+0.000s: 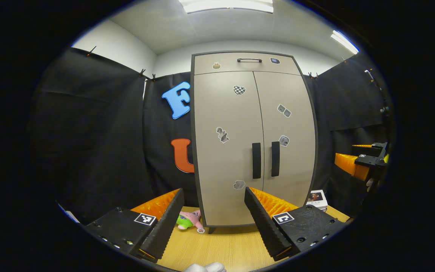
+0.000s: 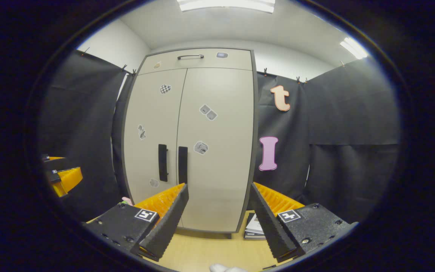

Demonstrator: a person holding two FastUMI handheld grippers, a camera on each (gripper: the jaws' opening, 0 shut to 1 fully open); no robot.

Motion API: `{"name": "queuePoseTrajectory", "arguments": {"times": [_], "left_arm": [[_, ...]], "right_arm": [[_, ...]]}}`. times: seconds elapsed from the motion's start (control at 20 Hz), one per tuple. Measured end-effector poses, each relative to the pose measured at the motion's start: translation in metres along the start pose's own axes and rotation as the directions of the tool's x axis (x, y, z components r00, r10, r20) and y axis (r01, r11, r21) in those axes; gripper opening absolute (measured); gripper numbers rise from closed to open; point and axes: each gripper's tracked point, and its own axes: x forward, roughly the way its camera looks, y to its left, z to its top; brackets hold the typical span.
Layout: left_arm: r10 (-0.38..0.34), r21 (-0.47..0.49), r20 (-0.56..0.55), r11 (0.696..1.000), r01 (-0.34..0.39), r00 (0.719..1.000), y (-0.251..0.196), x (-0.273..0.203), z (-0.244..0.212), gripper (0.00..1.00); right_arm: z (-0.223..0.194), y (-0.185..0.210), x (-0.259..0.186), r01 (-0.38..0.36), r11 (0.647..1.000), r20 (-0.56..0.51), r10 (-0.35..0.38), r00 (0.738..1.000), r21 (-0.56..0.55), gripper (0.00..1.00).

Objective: Open the right door of the double-door shoe cabinet with the right hand, and open the left door with the left hand.

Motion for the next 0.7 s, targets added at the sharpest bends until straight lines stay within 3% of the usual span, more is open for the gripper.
{"name": "queuePoseTrajectory", "arguments": {"times": [0.7], "left_arm": [[0.125,0.008,-0.031,0.992,-0.125,0.992,0.048,-0.02,-0.013,0.96]], "right_arm": [[-0.002,0.089,0.135,-0.064,0.998,-0.01,0.064,0.998,0.026,1.0]]}}
